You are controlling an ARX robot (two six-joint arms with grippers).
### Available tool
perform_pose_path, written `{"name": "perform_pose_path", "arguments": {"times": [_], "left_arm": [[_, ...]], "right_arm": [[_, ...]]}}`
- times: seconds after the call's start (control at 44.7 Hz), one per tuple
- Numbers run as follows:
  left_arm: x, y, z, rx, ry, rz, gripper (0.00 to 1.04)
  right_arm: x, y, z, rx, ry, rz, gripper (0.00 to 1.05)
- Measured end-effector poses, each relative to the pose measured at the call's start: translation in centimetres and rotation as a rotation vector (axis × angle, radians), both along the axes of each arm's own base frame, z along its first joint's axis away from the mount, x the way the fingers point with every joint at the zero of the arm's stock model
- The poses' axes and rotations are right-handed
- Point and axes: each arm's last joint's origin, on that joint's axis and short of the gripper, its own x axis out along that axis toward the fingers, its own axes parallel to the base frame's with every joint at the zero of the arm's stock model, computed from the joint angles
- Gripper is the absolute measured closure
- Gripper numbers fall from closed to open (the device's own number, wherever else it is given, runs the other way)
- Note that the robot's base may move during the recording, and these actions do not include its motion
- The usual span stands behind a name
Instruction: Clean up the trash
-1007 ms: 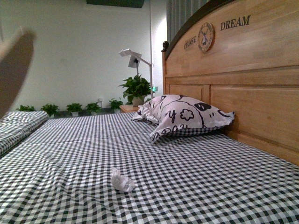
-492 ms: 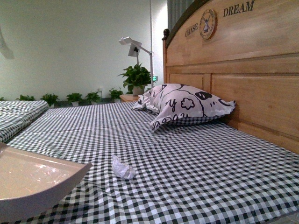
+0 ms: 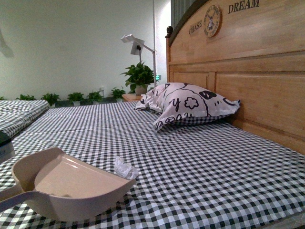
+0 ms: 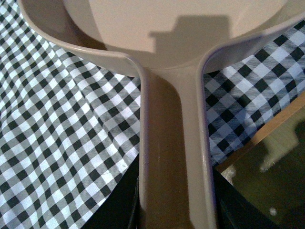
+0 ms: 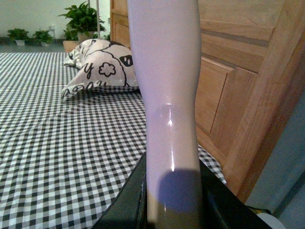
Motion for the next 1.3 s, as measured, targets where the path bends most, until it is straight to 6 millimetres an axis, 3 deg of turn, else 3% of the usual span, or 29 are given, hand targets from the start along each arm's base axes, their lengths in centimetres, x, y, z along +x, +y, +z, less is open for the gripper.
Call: {"name": "perform_pose_path", "arguments": {"times": [0.537, 0.917, 1.007, 1.141, 1.297], "left_arm": [[2.9, -0.6, -0.5, 0.018, 0.111, -0.007, 0.79], [2.6, -0.6, -0.9, 0.017, 0.164, -0.014, 0.79], [2.6, -0.6, -0.9, 0.018, 0.164, -0.014, 0.79], [2.6, -0.6, -0.9, 0.017, 0.164, -0.014, 0.79], [2.6, -0.7, -0.9, 0.015, 0.164, -0.018, 0.79]], "right_arm": [[0.0, 0.0, 0.0, 0.0, 0.0, 0.0, 0.84], [0.1, 0.1, -0.1, -0.022, 0.043, -0.029, 0.84], [1.1, 0.8, 0.4, -0.122, 0.277, -0.074, 0.84], [3.7, 2.9, 1.4, -0.185, 0.429, 0.068, 0.84], [9.6, 7.1, 2.4, -0.232, 0.506, 0.234, 0.84]]}}
